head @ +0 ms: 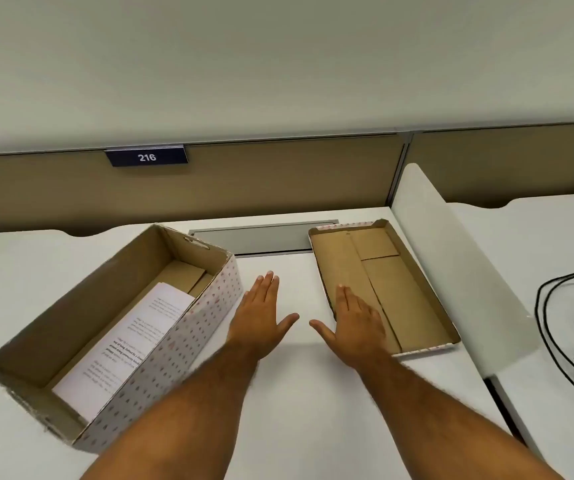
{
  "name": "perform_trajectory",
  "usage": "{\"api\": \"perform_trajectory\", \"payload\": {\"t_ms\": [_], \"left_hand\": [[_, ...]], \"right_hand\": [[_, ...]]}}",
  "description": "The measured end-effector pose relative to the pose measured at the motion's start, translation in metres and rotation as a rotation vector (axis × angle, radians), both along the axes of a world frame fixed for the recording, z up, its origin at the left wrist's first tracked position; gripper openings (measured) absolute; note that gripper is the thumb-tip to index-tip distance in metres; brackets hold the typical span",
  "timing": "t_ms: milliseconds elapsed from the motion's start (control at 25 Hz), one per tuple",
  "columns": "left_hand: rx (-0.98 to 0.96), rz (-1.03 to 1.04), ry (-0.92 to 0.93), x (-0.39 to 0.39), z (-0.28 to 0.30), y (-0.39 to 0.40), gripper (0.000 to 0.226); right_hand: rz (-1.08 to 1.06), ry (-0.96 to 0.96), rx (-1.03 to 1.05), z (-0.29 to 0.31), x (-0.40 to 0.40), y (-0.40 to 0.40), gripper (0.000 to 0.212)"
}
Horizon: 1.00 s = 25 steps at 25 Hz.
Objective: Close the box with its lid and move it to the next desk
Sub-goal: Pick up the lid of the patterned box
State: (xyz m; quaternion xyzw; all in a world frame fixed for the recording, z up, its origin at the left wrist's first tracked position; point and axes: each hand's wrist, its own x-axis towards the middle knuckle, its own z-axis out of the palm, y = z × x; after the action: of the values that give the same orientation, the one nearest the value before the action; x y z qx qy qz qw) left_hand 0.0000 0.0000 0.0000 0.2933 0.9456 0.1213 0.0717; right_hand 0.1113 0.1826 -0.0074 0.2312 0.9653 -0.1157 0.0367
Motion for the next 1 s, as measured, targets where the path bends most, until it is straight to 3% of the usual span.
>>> {"api": "perform_trajectory", "payload": {"t_ms": [80,280,400,600,680,880,1000], "left_hand": [[0.042,0.034,-0.094,0.002,-0.007,0.009,0.101],[0.059,0.076,-0.252,0.013,-0.031,0.010,0.100],[0.098,0.128,-0.391,0.013,-0.038,0.008,0.100],[0.088,0.145,-0.540,0.014,-0.034,0.005,0.092],[0.203,0.195,-0.622,0.014,-0.024,0.006,0.086],[0.593,0.394,-0.844,0.019,0.014,0.007,0.071],[0.795,0.490,-1.011,0.015,0.040,0.004,0.070]], "right_hand": [[-0.069,-0.043,0.025,-0.012,-0.004,0.002,0.096],[-0.169,-0.030,0.069,-0.032,-0.017,0.007,0.041],[-0.191,-0.029,0.045,-0.034,-0.021,0.004,0.027],[-0.446,0.337,-0.193,0.007,-0.025,-0.005,0.017],[-0.479,0.495,-0.262,0.044,-0.026,0.001,0.016],[-0.519,0.787,-0.761,0.138,-0.017,0.006,0.016],[-0.549,0.822,-1.143,0.178,-0.003,-0.006,0.017]]}}
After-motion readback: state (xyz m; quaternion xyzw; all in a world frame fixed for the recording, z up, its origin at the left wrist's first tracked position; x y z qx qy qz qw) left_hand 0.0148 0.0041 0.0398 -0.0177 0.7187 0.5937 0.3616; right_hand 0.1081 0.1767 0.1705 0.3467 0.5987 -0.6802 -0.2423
